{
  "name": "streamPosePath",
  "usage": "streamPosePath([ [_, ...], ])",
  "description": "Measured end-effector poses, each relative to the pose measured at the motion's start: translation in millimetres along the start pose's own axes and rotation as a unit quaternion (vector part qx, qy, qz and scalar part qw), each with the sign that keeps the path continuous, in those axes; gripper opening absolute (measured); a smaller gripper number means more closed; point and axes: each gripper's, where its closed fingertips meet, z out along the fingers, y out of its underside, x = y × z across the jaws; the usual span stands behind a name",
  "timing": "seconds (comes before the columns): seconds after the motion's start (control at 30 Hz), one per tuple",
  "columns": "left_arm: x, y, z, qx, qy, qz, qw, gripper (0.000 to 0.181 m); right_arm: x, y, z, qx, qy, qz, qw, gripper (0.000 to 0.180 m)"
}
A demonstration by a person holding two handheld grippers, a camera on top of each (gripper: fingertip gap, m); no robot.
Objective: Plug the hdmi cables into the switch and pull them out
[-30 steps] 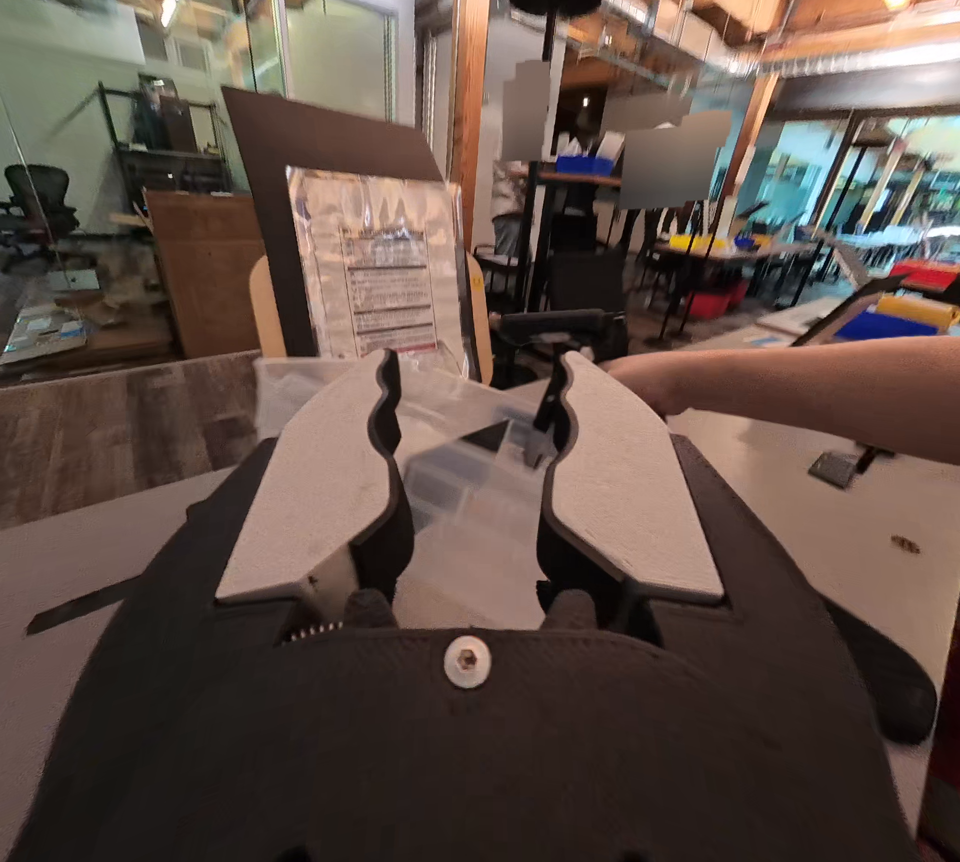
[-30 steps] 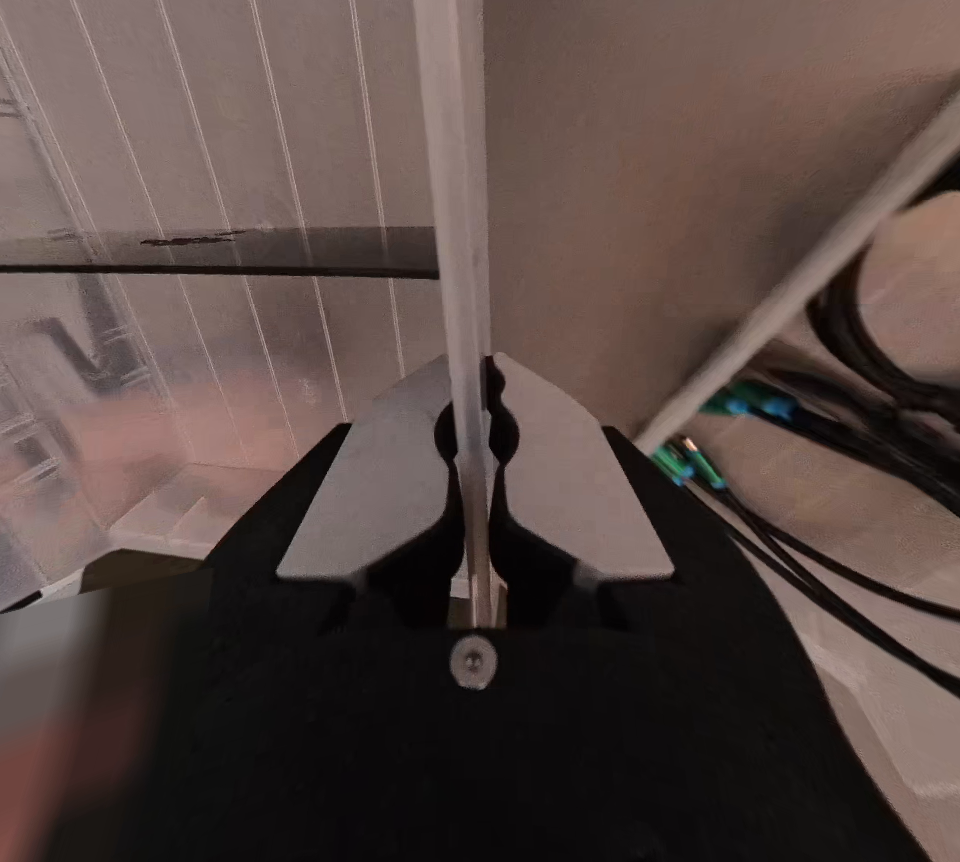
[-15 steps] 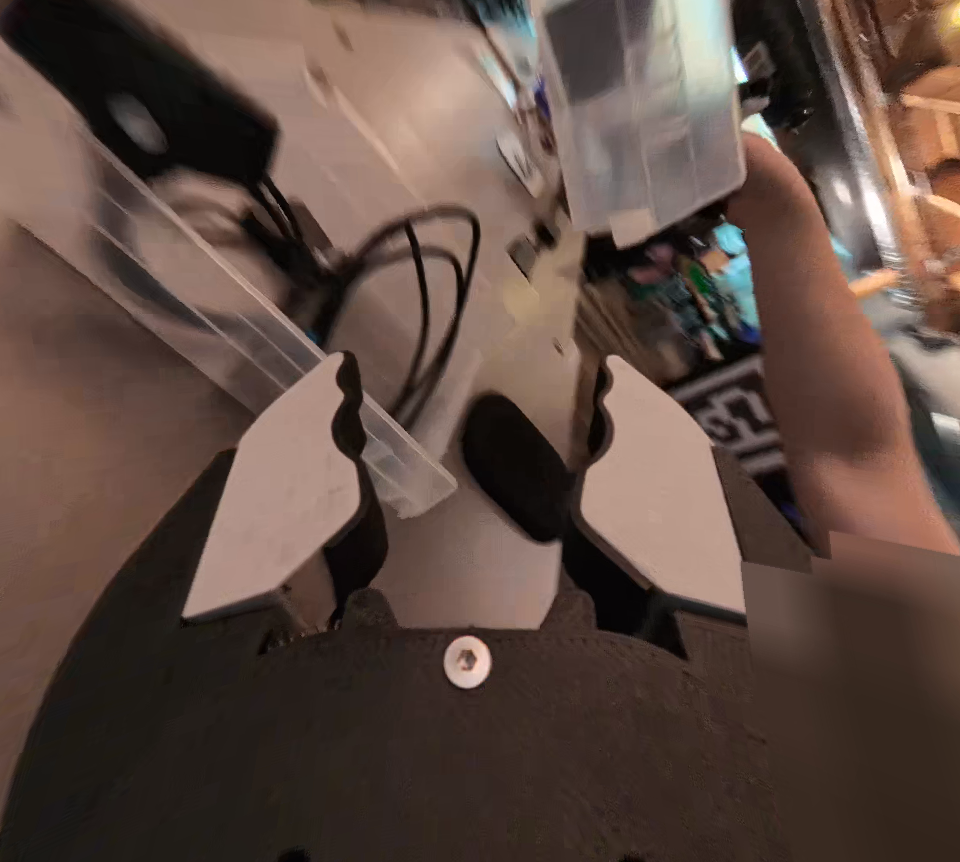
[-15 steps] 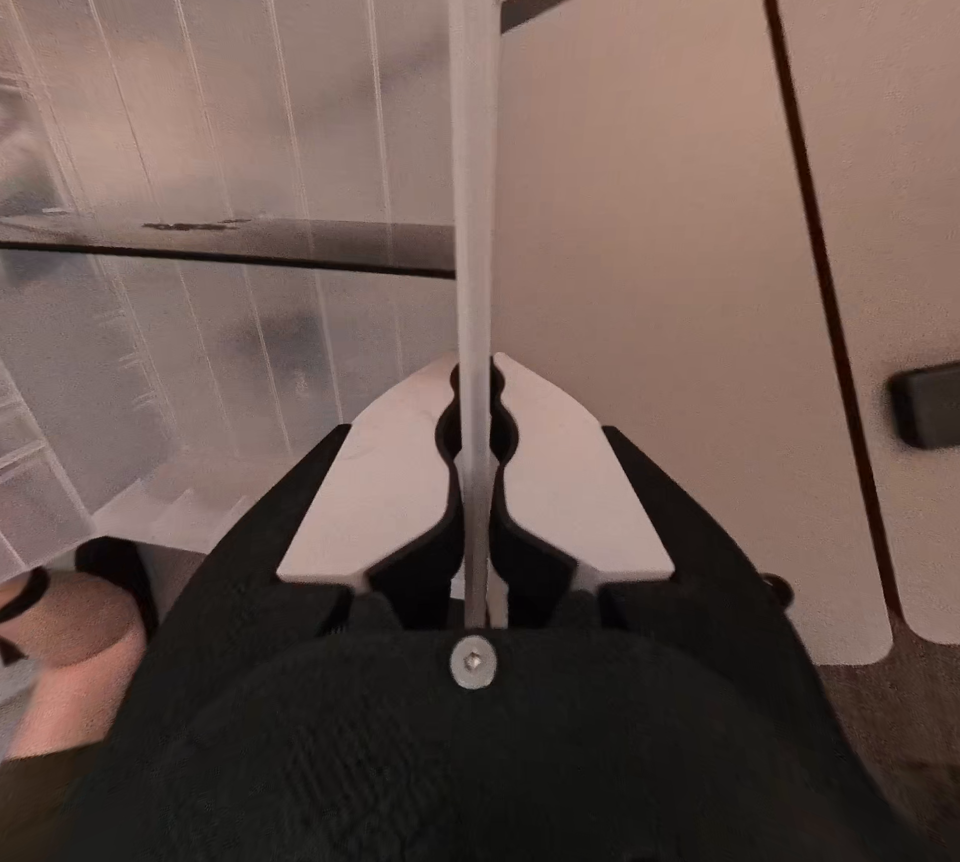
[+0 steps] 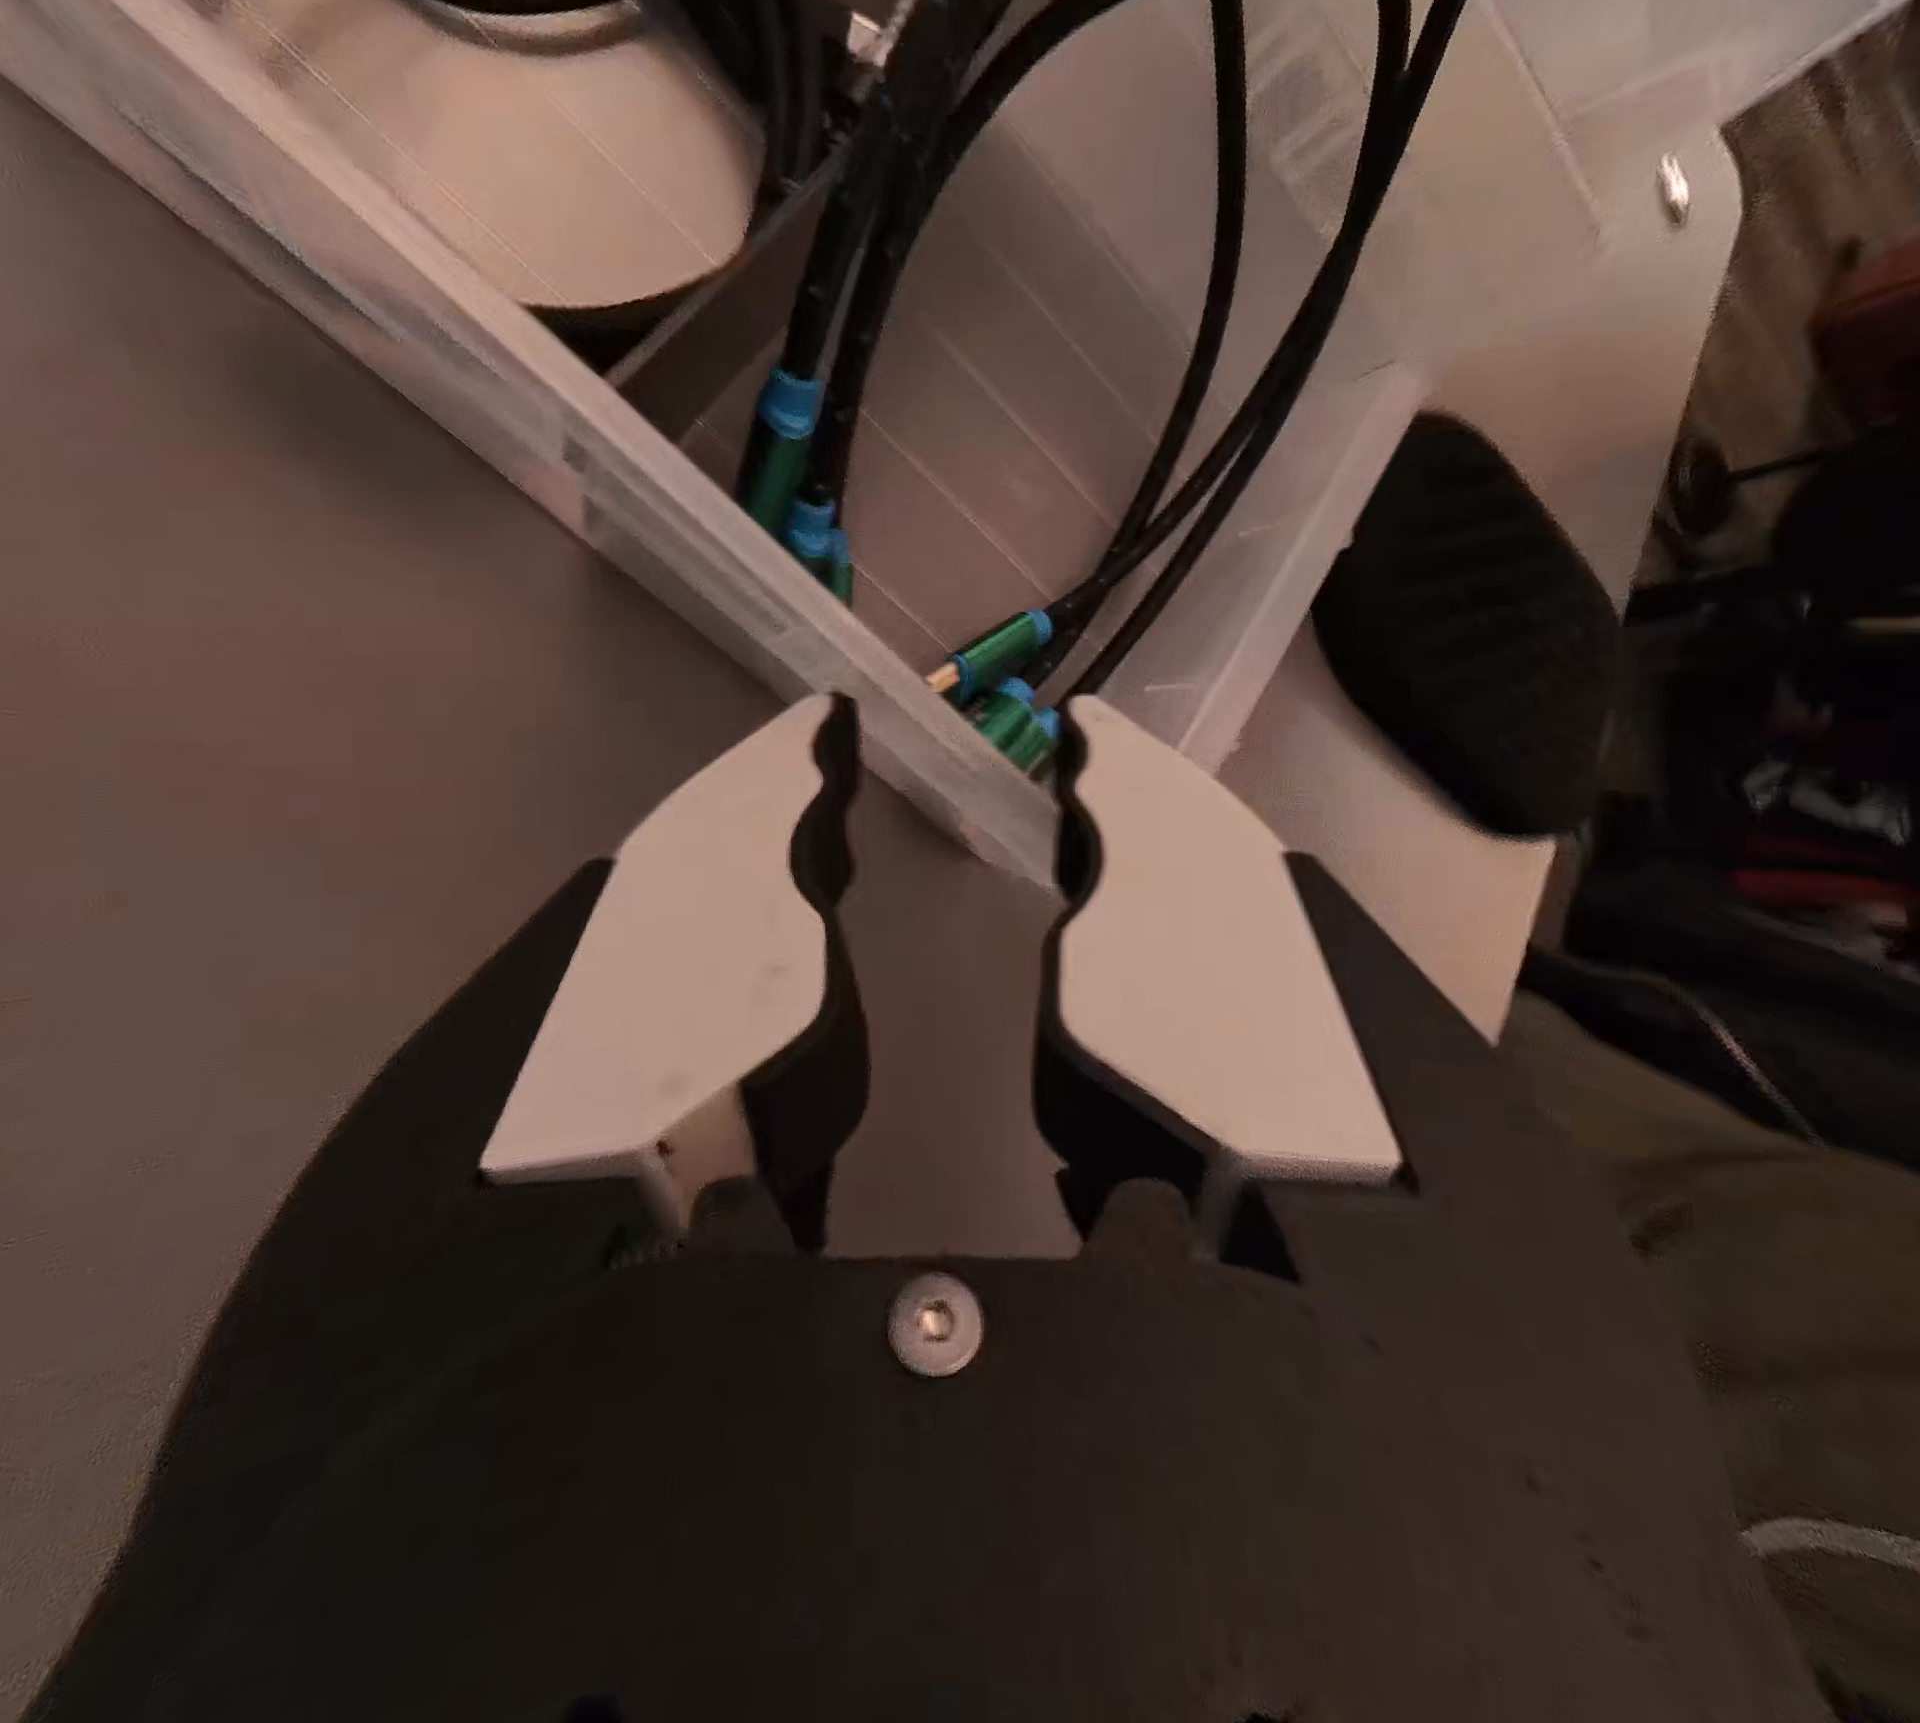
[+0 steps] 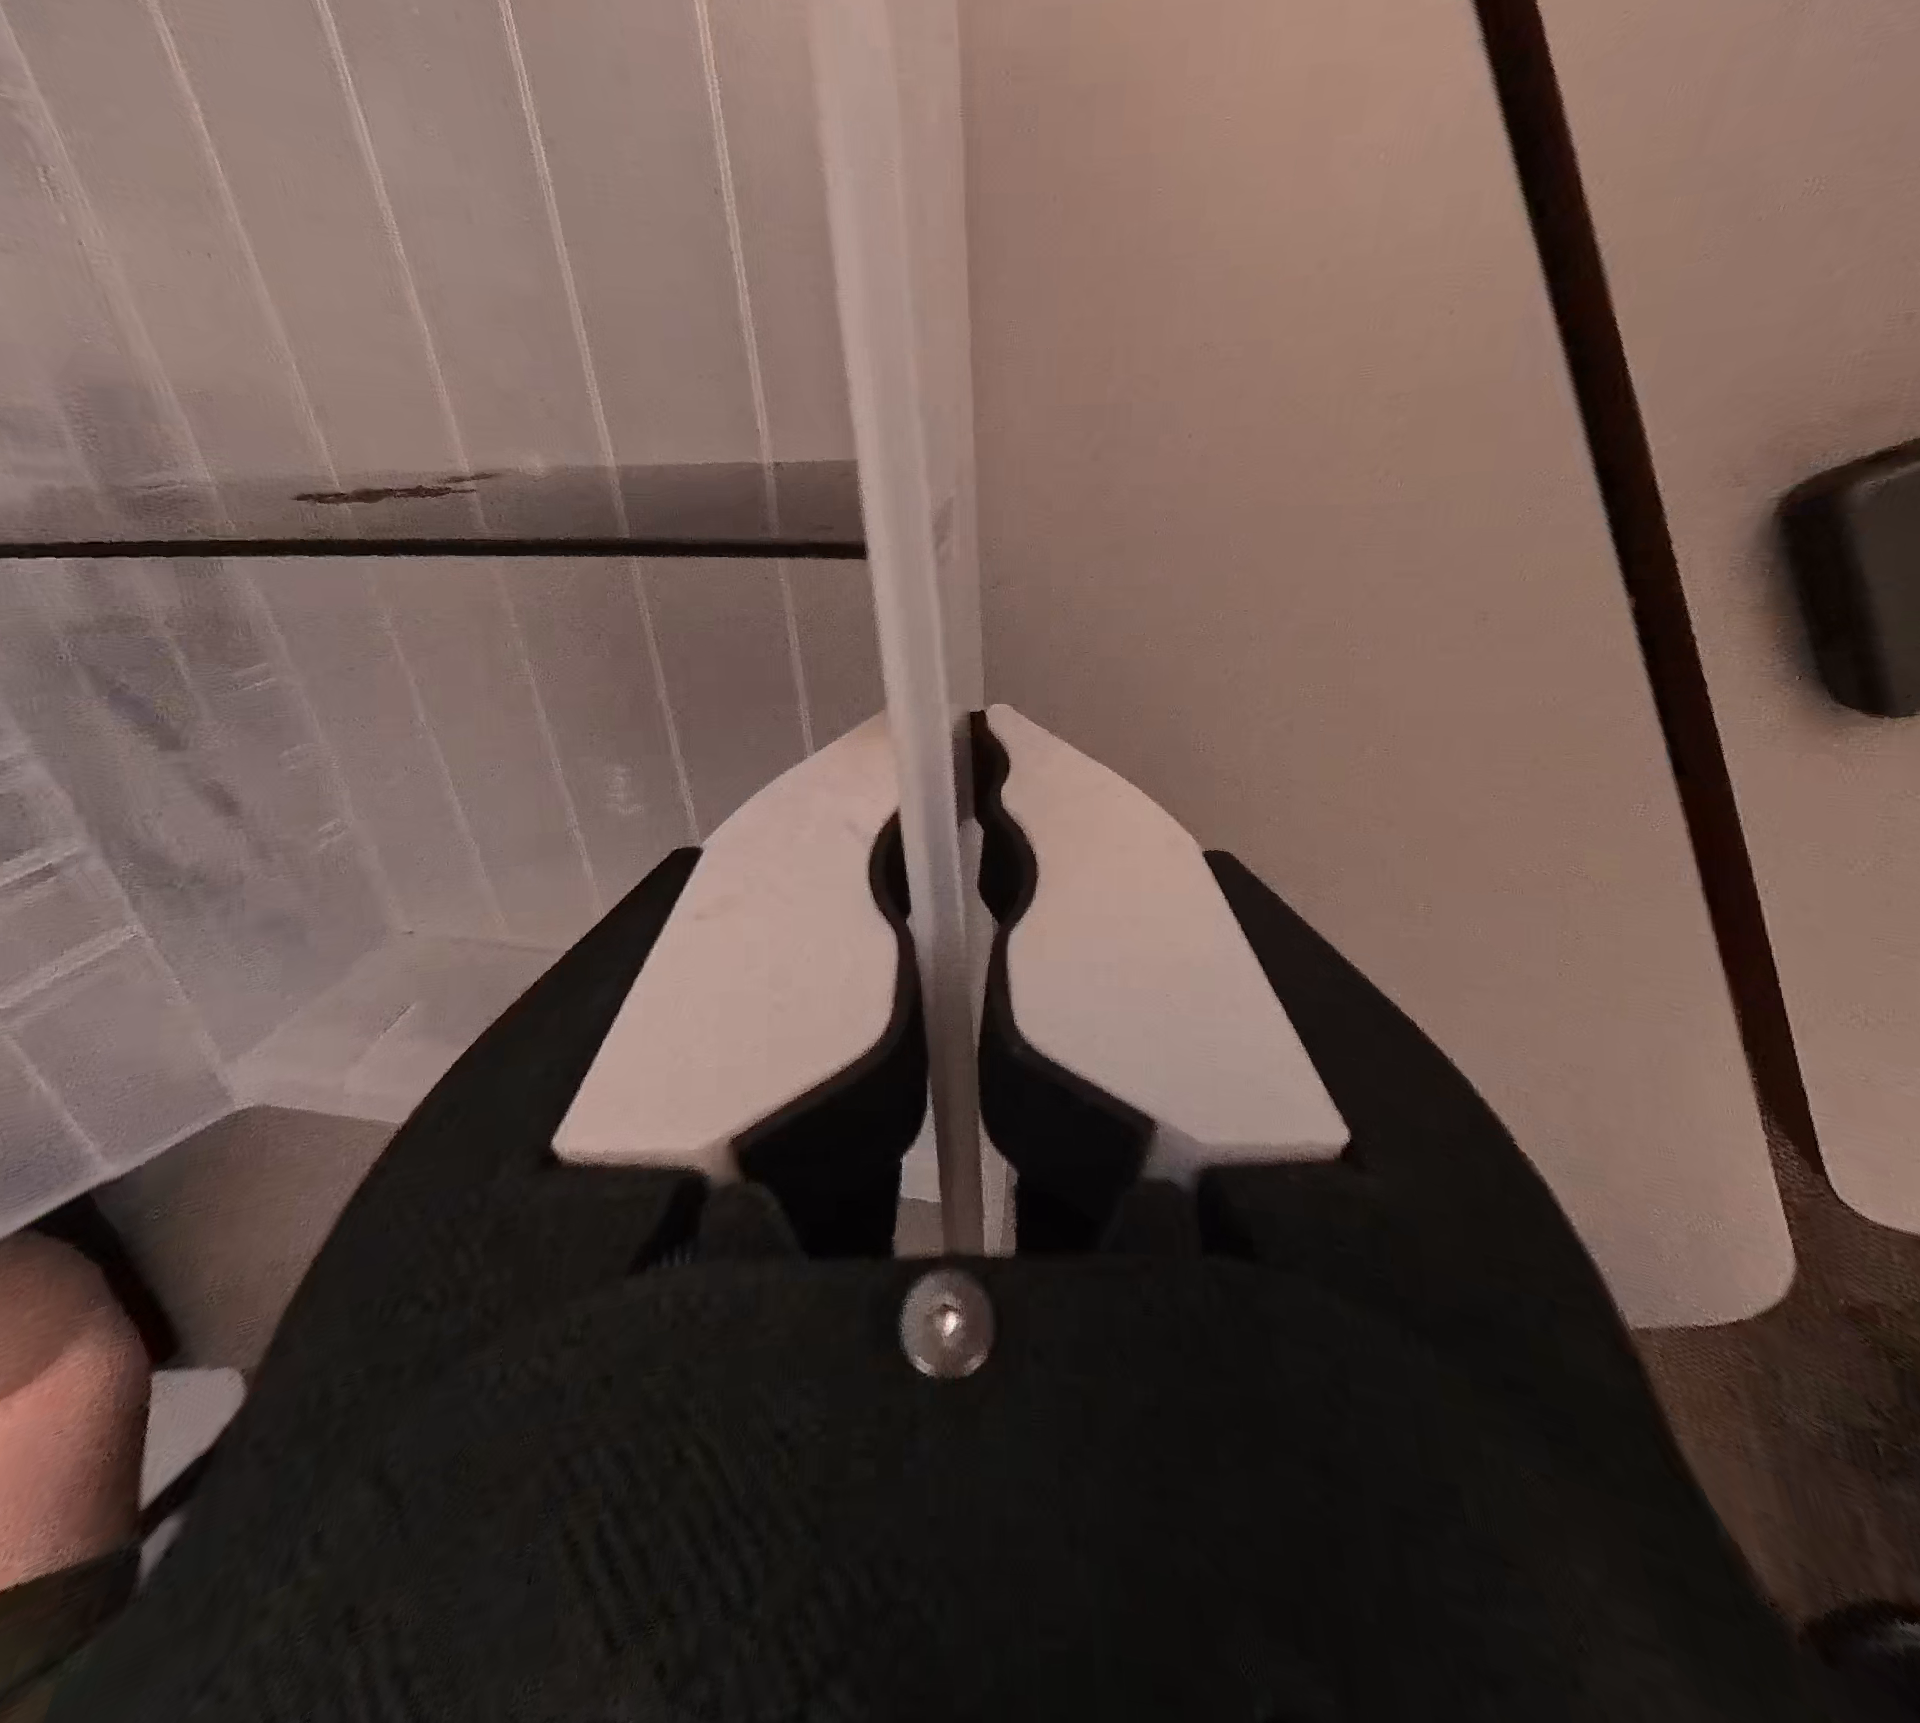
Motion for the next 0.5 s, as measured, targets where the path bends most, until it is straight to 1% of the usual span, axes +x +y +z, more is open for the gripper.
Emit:
streamPosePath([
  [0.07, -14.9, 10.4, -16.8, -0.03, 0.002, -0.014, 0.999, 0.028, -6.0, 6.2, 11.4, -0.022, 0.001, -0.015, 1.0, 0.006],
  [0.17, -47.3, 24.1, -48.1, -0.052, -0.008, -0.05, 0.997, 0.017, -20.0, 19.5, 31.4, -0.058, -0.001, -0.037, 0.998, 0.006],
  [0.2, -59.5, 29.1, -59.1, -0.056, -0.019, -0.059, 0.997, 0.015, -25.3, 23.4, 38.3, -0.066, -0.001, -0.045, 0.997, 0.006],
  [0.27, -89.9, 37.1, -83.3, -0.046, -0.065, -0.07, 0.994, 0.01, -36.3, 30.5, 50.7, -0.079, 0.0, -0.061, 0.995, 0.006],
  [0.33, -120.2, 48.1, -109.1, -0.035, -0.111, -0.094, 0.989, 0.008, -46.4, 36.1, 61.2, -0.091, 0.0, -0.07, 0.993, 0.006],
  [0.4, -145.1, 65.1, -135.9, -0.032, -0.143, -0.112, 0.983, 0.009, -54.4, 38.2, 69.3, -0.095, 0.006, -0.08, 0.992, 0.006],
  [0.47, -158.3, 89.0, -160.7, -0.04, -0.15, -0.124, 0.98, 0.009, -59.8, 36.2, 72.8, -0.095, 0.018, -0.089, 0.991, 0.006],
  [0.5, -163.9, 100.8, -172.6, -0.038, -0.151, -0.145, 0.977, 0.009, -61.4, 34.1, 73.7, -0.095, 0.024, -0.092, 0.991, 0.006],
])
